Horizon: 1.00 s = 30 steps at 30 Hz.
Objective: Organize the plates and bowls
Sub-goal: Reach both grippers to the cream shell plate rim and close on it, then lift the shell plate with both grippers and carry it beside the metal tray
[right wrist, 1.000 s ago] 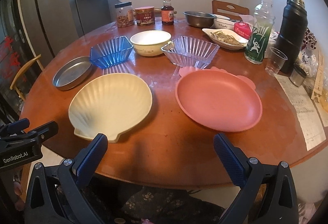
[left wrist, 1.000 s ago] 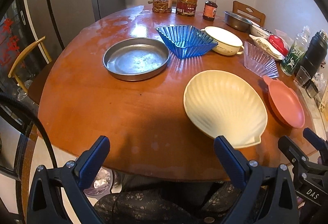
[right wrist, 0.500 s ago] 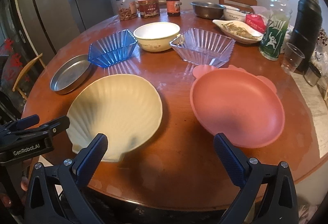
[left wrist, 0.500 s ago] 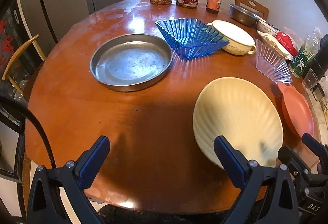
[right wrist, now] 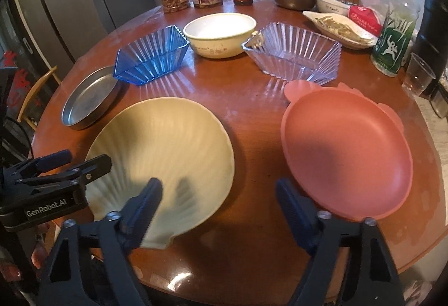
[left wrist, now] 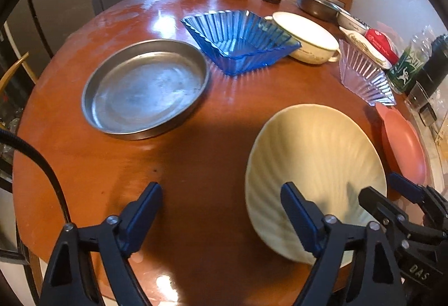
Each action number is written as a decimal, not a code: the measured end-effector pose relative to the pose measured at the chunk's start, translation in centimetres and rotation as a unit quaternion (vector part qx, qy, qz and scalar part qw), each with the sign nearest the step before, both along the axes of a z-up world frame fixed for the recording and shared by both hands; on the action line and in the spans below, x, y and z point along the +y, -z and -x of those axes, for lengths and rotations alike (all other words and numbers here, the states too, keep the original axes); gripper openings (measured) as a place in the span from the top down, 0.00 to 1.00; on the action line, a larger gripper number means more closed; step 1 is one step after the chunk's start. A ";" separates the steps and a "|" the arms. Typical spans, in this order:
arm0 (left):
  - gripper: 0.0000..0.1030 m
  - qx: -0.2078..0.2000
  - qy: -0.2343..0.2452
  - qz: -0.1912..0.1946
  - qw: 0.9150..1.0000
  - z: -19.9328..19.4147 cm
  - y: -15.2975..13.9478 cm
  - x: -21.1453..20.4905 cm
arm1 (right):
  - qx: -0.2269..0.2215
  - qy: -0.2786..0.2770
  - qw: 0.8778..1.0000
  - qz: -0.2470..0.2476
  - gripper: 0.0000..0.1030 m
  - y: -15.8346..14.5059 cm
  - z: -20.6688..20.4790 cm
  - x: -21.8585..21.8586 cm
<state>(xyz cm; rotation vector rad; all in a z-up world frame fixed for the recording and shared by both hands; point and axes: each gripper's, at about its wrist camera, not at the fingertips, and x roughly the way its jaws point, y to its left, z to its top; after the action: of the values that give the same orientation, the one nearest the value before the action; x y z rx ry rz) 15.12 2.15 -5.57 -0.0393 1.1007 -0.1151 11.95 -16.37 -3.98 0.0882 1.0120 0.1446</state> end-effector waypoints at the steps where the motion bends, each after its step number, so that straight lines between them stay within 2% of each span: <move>1: 0.20 -0.003 0.002 -0.002 1.000 -0.1 0.0 -0.1 | 0.003 0.001 1.000 -0.002 0.30 0.1 -0.2 -0.1; 3: 0.24 -0.003 0.007 0.003 1.000 -0.3 0.0 -0.2 | 0.010 0.001 1.000 -0.007 0.34 0.4 -0.4 -0.2; 10: 0.40 -0.001 0.028 0.030 0.999 -0.6 -0.3 -0.6 | 0.016 0.000 1.000 -0.016 0.59 0.7 -1.1 -0.3; 13: 0.54 -0.001 0.041 0.041 0.998 -0.6 -0.4 -1.0 | 0.016 -0.004 1.000 -0.016 0.66 0.7 -1.3 -0.3; 15: 0.70 0.000 0.049 0.046 0.998 -0.4 -0.5 -1.3 | 0.016 -0.005 1.000 -0.018 0.71 0.7 -1.5 -0.2; 16: 0.75 0.001 0.054 0.048 0.997 -0.4 -0.5 -1.4 | 0.015 -0.006 1.000 -0.018 0.74 0.7 -1.5 -0.2; 21: 0.81 -0.003 0.053 0.043 0.998 -0.3 -0.5 -1.4 | 0.013 -0.009 1.000 -0.017 0.79 0.8 -1.6 -0.2; 30: 0.81 -0.005 0.026 0.036 0.999 0.6 -0.5 1.0 | 0.011 -0.040 0.999 -0.025 0.82 0.8 -1.6 1.5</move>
<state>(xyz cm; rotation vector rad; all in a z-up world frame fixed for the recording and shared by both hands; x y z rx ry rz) 14.55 3.17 -5.05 -0.0756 1.0879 -0.2011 13.55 -14.90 -4.76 0.0956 1.0347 0.2427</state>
